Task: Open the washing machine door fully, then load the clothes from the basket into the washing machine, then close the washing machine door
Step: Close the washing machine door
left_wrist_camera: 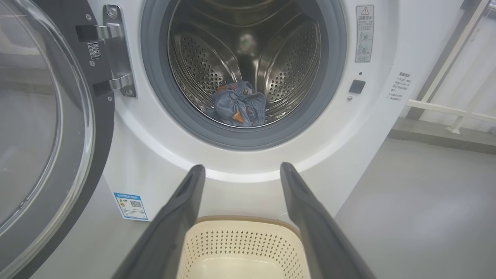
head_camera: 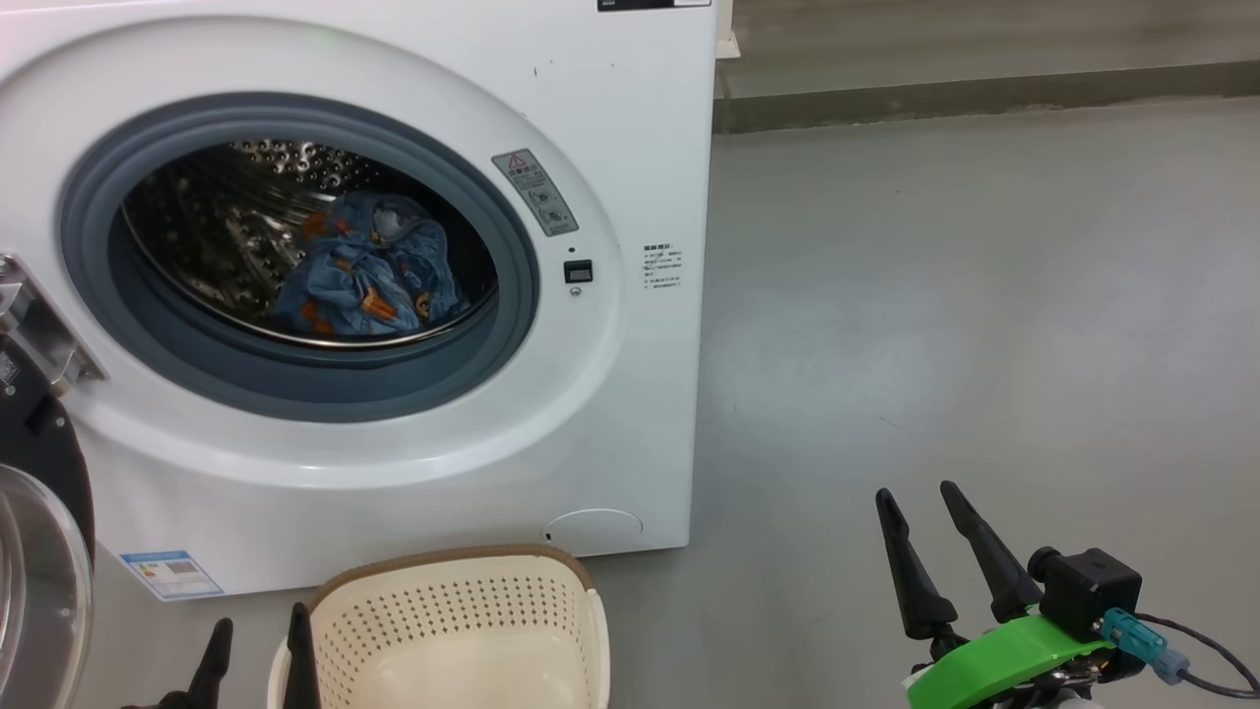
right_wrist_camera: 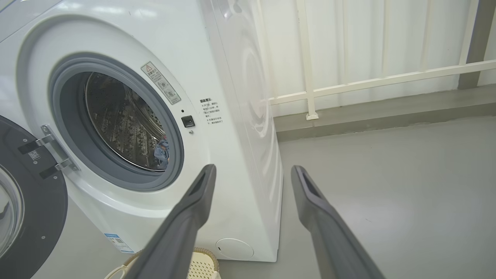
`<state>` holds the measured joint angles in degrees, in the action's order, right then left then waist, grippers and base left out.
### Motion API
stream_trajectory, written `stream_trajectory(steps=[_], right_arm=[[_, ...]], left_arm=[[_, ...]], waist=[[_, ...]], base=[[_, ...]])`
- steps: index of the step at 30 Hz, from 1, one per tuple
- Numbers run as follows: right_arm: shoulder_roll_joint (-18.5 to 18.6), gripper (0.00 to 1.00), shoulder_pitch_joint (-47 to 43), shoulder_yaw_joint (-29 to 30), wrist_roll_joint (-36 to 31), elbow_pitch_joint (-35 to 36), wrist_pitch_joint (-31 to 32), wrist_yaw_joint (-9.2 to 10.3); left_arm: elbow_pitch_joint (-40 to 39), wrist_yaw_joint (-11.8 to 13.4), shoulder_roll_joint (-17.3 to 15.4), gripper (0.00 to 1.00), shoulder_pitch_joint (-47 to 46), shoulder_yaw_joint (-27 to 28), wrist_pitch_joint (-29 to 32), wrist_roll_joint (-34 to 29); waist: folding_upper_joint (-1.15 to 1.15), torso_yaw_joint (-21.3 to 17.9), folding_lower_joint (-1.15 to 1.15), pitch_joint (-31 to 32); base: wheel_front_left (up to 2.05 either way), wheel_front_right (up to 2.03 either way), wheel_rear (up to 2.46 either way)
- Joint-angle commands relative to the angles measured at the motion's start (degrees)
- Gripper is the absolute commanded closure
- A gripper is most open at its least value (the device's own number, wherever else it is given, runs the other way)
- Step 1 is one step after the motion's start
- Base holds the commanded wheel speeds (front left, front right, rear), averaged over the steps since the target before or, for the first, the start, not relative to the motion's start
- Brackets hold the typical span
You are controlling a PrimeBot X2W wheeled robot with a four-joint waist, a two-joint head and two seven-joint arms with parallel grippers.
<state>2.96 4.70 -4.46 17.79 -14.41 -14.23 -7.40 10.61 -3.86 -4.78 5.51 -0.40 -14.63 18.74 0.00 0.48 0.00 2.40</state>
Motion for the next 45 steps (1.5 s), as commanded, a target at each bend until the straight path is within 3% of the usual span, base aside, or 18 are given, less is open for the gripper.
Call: stream_trajectory(steps=[1,20,45], right_arm=[[-0.1,0.0,2.2,-1.4,0.2,1.2,-0.7,-0.09],[-0.1,0.0,2.1,-1.1,0.3,1.6,-0.8,-0.09],[-0.1,0.0,2.3,-1.2,0.4,1.3,-0.8,-0.09]], left_arm=[[-1.0,-0.2,-0.5,0.0,-2.6,2.2,-0.4,-0.8],[0.6,-1.3,-0.2,0.0,-2.7,2.0,-0.3,0.0],[0.5,-0.9,-0.6,0.0,-3.4,1.6,-0.4,-1.3]], waist=[[0.0,-0.1,0.0,0.0],[0.0,0.0,0.0,-0.9],[0.0,0.2,0.0,-1.5]], base=[[0.0,0.0,0.0],[-0.12,0.12,0.0],[-1.56,1.57,0.0]])
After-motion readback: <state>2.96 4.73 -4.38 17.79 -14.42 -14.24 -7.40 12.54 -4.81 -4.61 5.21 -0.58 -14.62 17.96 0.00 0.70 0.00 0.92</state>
